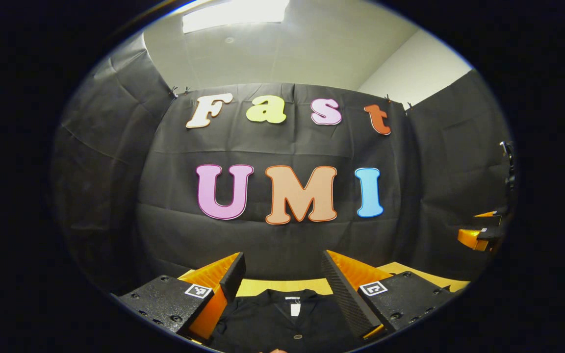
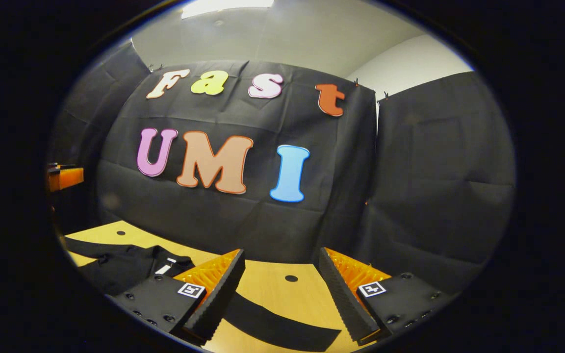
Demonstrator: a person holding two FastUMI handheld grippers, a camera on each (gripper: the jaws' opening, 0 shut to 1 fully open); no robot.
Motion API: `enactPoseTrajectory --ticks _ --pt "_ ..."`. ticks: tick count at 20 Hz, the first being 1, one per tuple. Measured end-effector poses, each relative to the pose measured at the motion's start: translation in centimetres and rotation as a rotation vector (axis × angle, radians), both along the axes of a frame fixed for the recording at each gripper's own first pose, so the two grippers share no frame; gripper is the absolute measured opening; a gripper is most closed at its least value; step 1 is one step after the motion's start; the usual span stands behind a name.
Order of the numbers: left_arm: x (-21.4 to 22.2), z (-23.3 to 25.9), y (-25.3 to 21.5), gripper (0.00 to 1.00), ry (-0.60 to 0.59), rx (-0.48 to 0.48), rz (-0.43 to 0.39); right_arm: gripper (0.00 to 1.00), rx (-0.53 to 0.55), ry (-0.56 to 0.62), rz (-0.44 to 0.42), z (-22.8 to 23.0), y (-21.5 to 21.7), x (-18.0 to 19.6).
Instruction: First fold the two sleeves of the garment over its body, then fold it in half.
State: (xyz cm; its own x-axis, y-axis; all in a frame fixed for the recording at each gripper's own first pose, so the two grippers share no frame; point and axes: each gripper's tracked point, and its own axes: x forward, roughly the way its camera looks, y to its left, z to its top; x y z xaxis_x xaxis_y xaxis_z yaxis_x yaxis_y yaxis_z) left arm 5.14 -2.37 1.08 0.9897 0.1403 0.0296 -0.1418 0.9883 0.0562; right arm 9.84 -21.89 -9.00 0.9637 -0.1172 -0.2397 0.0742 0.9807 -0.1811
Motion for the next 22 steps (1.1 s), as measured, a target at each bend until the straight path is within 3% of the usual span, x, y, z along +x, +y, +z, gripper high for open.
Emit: enactPoseTrajectory --ticks 2,3,8,9,11,12,14,16,21,22 --pt "0.3 -0.1 -0.9 0.93 0.003 0.011 0.006 0.97 -0.009 0.056 -0.006 -2.2 -2.1 0.4" --pt "0.5 -0.1 -1.3 0.98 0.006 0.015 0.011 0.97 -0.007 0.090 -0.007 -3.5 -3.1 0.5" --pt "1.1 -1.0 -3.0 0.93 0.036 0.034 0.040 0.98 -0.014 0.234 -0.001 -9.8 -7.3 0.9" --pt "1.2 -1.1 -3.3 0.98 0.041 0.039 0.047 0.98 -0.009 0.260 -0.002 -11.0 -8.1 0.9" --pt "1.5 -1.5 -3.9 0.93 0.051 0.046 0.062 0.98 -0.004 0.308 -0.007 -13.2 -9.5 1.0" --pt "1.5 -1.8 -4.3 0.98 0.056 0.048 0.068 0.98 0.001 0.334 -0.009 -14.3 -10.2 0.9" --pt "1.6 -2.3 -5.0 0.93 0.068 0.052 0.078 0.98 -0.001 0.382 -0.012 -16.5 -11.6 1.2" --pt "1.7 -2.8 -5.9 0.98 0.078 0.054 0.088 0.98 -0.004 0.435 -0.017 -18.7 -13.2 1.0" --pt "2.0 -3.9 -7.8 0.98 0.102 0.050 0.108 0.99 0.011 0.583 -0.018 -23.7 -14.7 0.9" --pt "2.1 -4.0 -8.2 0.93 0.105 0.051 0.111 0.99 0.019 0.605 -0.017 -24.5 -15.0 0.7"
